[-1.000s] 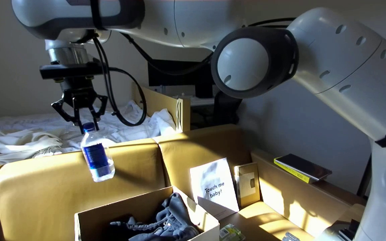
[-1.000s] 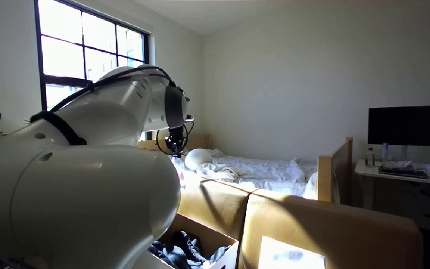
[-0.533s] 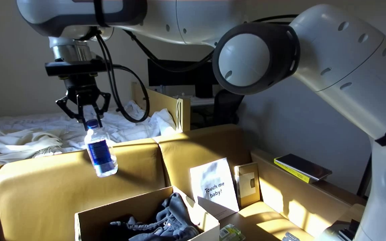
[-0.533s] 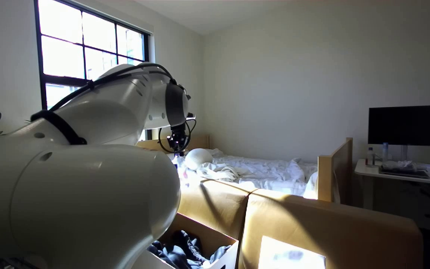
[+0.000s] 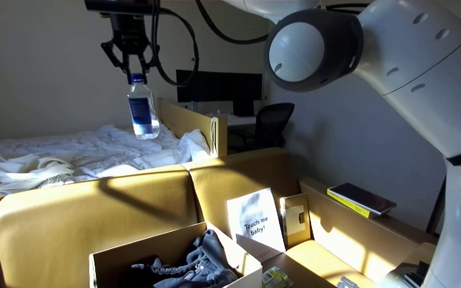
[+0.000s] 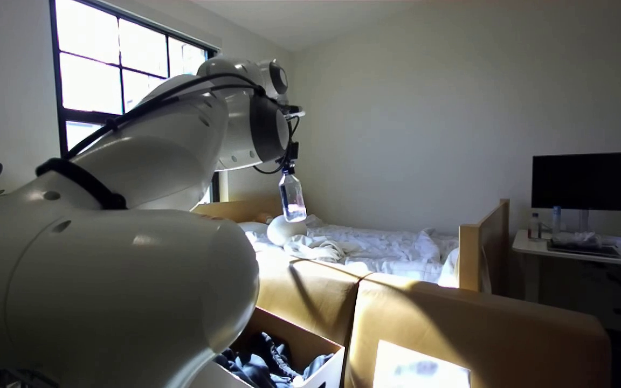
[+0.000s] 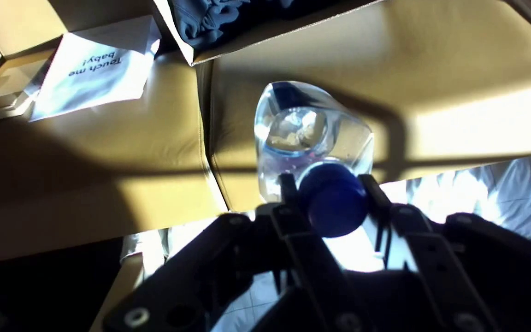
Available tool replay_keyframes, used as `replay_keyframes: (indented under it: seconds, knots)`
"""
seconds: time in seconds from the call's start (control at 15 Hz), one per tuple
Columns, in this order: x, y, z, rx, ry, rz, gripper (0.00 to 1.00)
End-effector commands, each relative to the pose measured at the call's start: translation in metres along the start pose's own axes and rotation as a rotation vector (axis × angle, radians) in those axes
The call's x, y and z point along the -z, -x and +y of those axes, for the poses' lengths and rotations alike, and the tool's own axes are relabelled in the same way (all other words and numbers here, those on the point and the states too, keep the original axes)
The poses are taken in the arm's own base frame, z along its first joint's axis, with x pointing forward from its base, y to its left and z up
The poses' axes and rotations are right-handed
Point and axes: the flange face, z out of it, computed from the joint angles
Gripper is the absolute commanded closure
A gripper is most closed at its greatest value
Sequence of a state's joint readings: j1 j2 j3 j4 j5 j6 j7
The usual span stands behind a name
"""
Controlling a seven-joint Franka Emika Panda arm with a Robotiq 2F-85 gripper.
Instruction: Remove the bottle out of the box
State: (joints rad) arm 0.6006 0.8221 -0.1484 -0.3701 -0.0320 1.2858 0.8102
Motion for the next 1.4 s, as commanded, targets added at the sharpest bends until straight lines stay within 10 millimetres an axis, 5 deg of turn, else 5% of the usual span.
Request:
replay_keyframes:
  seconds: [0.0, 0.47, 0.93, 1.07, 1.13, 1.2, 1.33]
  knots:
    - [0.038, -0.029, 0.079, -0.155, 0.040, -0.077, 0.89]
    - [0.032, -0.087, 0.241, -0.419, 0.161, -0.321, 0.89]
    - [0.070, -0.130, 0.401, -0.761, 0.069, -0.281, 0.89]
    - [0.088, -0.136, 0.411, -0.809, 0.040, -0.170, 0.89]
    - [0.067, -0.139, 0.412, -0.749, 0.075, -0.239, 0.89]
    - [0.073, -0.139, 0.420, -0.762, 0.065, -0.225, 0.64]
    - [0.070, -0.140, 0.418, -0.758, 0.068, -0.231, 0.64]
